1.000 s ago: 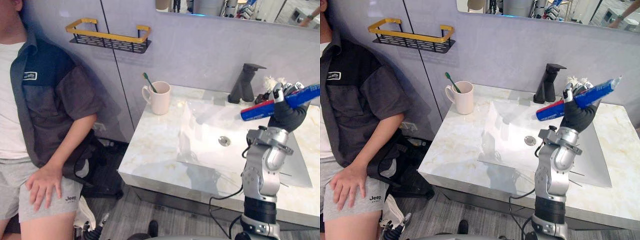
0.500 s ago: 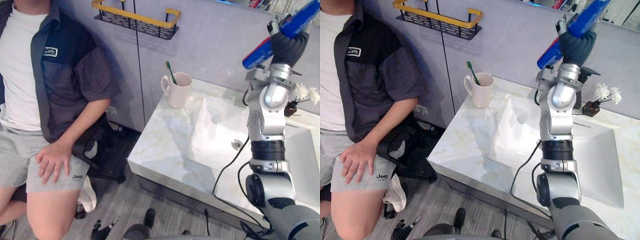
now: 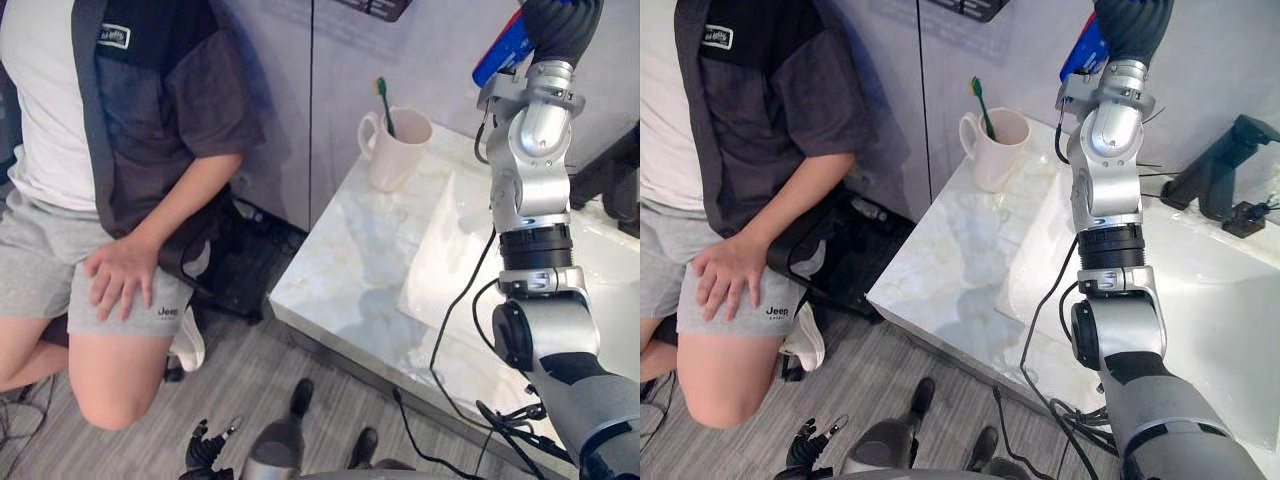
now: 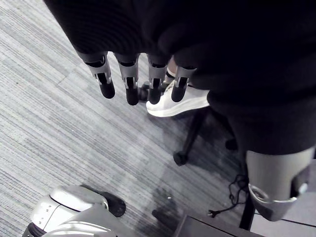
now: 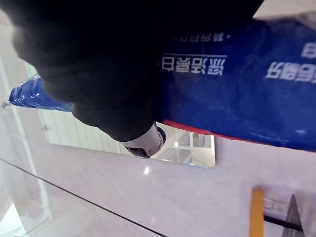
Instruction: Organize washtable
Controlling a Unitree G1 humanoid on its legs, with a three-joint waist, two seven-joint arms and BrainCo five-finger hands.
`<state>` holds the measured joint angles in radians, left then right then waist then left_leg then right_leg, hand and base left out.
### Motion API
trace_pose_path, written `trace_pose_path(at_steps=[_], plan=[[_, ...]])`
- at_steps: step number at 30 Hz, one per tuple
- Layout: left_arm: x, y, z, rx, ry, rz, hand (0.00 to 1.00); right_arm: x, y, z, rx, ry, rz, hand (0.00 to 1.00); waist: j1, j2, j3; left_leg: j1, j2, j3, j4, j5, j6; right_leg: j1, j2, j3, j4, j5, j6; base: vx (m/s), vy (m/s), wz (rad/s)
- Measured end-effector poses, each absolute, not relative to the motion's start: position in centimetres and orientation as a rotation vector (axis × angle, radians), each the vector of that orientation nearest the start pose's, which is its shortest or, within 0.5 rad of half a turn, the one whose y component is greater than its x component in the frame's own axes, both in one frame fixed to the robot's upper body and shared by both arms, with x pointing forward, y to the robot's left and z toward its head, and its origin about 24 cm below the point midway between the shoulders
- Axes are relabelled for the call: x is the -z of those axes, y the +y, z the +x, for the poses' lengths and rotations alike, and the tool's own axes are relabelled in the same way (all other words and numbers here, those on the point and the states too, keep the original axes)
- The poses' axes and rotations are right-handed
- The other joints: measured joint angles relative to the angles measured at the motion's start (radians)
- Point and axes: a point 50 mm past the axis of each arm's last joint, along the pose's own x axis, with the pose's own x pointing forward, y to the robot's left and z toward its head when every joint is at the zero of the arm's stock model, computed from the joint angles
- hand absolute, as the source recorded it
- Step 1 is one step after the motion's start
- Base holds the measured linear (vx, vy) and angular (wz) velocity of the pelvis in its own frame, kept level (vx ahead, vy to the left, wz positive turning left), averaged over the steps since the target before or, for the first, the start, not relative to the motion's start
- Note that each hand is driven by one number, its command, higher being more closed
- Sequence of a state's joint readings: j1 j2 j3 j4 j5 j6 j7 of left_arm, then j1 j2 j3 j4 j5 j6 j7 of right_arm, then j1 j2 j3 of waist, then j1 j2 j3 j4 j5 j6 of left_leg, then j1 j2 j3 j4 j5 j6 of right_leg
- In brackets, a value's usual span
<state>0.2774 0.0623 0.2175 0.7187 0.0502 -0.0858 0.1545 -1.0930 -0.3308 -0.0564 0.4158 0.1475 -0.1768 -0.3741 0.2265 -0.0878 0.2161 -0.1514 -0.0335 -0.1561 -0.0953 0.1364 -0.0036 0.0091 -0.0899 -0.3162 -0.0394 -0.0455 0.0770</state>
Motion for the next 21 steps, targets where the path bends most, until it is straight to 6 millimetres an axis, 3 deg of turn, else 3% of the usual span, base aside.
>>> trace_pose_path(at_steps=[6, 14, 15, 21], plan=[[13.3, 22.3, 9.3, -0.400, 0.866, 0.107, 0.00, -32.9, -16.5, 36.5, 0.260, -0.841, 0.035, 1.00, 0.014, 0.004, 0.030, -0.012, -0.001, -0.037, 0.000, 0.005, -0.005, 0.004, 0.005, -0.040, 0.000, -0.002, -0.002, 0.02, -0.013, 0.19], [13.2, 22.0, 9.6, -0.388, 0.856, 0.094, 0.00, -32.6, -16.4, 36.7, 0.253, -0.829, 0.030, 1.00, 0.013, 0.014, 0.059, -0.018, -0.003, -0.051, 0.000, 0.006, -0.007, 0.003, 0.006, -0.058, 0.003, -0.012, -0.010, -0.02, 0.003, 0.05], [13.2, 22.0, 9.6, -0.387, 0.857, 0.094, 0.00, -32.6, -16.3, 36.7, 0.248, -0.827, 0.028, 0.00, 0.012, 0.014, 0.059, -0.018, -0.002, -0.053, 0.000, 0.006, -0.007, 0.003, 0.007, -0.062, 0.003, -0.013, -0.011, -0.01, -0.005, 0.04], [13.2, 22.0, 9.6, -0.382, 0.857, 0.100, 0.00, -30.8, -16.0, 37.1, 0.240, -0.775, 0.033, 0.00, 0.010, 0.014, 0.060, -0.018, -0.002, -0.057, 0.000, 0.007, -0.009, 0.004, 0.007, -0.064, 0.003, -0.015, -0.012, 0.00, -0.001, 0.01]])
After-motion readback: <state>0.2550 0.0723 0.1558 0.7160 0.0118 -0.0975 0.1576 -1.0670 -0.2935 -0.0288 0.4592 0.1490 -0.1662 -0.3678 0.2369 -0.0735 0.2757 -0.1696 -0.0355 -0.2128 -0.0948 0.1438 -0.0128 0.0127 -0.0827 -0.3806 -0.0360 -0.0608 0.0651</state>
